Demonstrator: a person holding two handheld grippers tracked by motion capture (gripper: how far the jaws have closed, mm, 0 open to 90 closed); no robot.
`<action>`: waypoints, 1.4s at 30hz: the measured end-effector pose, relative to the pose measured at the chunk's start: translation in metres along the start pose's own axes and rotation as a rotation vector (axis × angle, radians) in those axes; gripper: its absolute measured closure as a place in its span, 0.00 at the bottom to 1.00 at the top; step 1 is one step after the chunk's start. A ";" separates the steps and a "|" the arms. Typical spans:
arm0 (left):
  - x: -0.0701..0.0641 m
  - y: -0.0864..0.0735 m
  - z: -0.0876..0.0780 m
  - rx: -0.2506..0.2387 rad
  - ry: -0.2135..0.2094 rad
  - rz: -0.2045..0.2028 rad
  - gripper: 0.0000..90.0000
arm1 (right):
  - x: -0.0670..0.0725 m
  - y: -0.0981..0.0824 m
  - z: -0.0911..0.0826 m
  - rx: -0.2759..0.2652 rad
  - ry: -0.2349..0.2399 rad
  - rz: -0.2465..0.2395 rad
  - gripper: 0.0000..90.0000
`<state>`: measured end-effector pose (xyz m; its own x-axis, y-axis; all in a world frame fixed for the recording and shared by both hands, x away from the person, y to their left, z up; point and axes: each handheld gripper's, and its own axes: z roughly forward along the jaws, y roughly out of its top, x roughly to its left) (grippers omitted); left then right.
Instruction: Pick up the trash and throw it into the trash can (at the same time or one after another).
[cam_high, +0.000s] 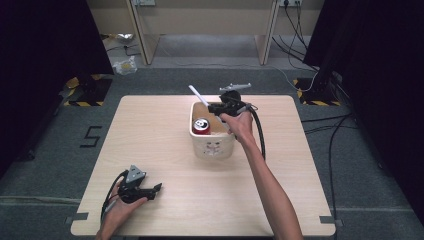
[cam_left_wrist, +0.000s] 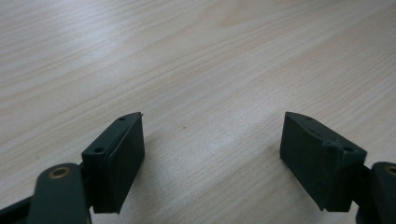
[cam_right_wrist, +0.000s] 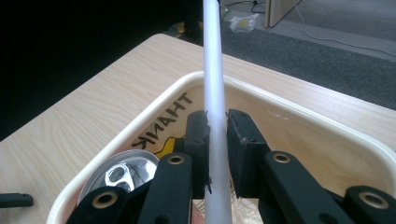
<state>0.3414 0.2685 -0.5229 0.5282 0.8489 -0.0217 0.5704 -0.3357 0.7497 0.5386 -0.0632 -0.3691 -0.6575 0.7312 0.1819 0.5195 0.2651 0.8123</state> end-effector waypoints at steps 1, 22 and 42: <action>0.000 0.000 0.000 0.000 0.000 0.000 0.24 | 0.000 0.000 0.001 0.004 -0.001 -0.004 0.88; 0.000 0.000 0.000 -0.001 0.001 0.000 0.24 | 0.001 -0.003 0.003 0.063 -0.003 -0.004 0.86; 0.000 0.000 0.000 0.001 0.000 0.001 0.24 | 0.000 -0.002 -0.035 -0.009 -0.051 -0.004 0.39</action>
<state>0.3415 0.2686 -0.5229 0.5291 0.8483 -0.0209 0.5704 -0.3374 0.7489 0.5186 -0.0851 -0.3513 -0.6308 0.7612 0.1505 0.5121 0.2626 0.8178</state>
